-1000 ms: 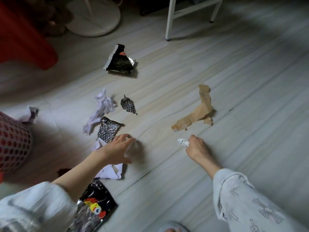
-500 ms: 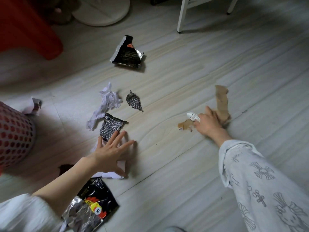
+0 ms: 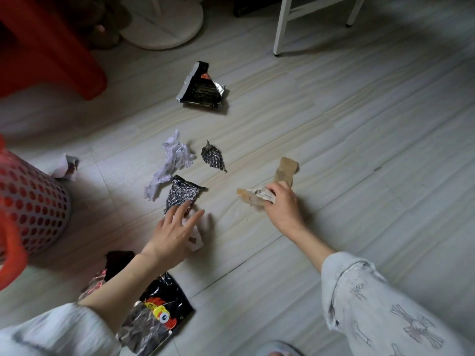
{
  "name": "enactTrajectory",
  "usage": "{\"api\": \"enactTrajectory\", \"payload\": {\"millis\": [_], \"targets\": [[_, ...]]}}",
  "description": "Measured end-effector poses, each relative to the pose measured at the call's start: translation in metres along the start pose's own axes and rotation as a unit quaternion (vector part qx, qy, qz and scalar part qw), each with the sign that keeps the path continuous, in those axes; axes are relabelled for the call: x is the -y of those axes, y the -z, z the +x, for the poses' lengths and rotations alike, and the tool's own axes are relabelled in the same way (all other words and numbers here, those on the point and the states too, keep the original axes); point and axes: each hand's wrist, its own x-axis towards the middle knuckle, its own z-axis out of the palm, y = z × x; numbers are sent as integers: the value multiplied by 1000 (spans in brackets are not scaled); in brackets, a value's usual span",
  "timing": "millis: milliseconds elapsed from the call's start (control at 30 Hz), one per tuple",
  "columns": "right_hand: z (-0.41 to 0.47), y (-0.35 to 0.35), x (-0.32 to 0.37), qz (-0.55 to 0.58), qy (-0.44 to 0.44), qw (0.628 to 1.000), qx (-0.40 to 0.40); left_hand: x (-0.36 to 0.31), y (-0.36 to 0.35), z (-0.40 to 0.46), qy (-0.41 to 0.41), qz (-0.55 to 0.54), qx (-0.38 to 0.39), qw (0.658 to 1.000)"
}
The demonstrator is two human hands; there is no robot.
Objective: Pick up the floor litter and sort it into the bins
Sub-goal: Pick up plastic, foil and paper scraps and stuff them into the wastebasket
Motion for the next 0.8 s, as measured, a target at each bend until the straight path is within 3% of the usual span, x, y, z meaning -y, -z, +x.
{"api": "enactTrajectory", "payload": {"millis": [67, 133, 200, 267, 333, 400, 633, 800], "targets": [[1, 7, 14, 159, -84, 984, -1, 2, 0, -5, 15, -1, 42, 999], [2, 14, 18, 295, -171, 938, 56, 8, 0, -12, 22, -6, 65, 998], [2, 14, 16, 324, -240, 907, 119, 17, 0, -22, 33, -9, 74, 997], [2, 13, 9, 225, -260, 926, 155, 24, 0, -28, 39, -7, 72, 997], [-1, 14, 7, 2, -228, 957, 178, 27, 1, -31, 35, -8, 55, 998], [-8, 12, 7, -115, -194, 958, 179, 25, 0, -32, 31, -18, 32, 999], [-38, -14, 2, -175, -111, 970, 128, 29, -4, -25, 79, -89, 13, 993], [-43, -12, 3, -205, -86, 960, 168, 24, -3, -19, 93, -72, -16, 993]]}}
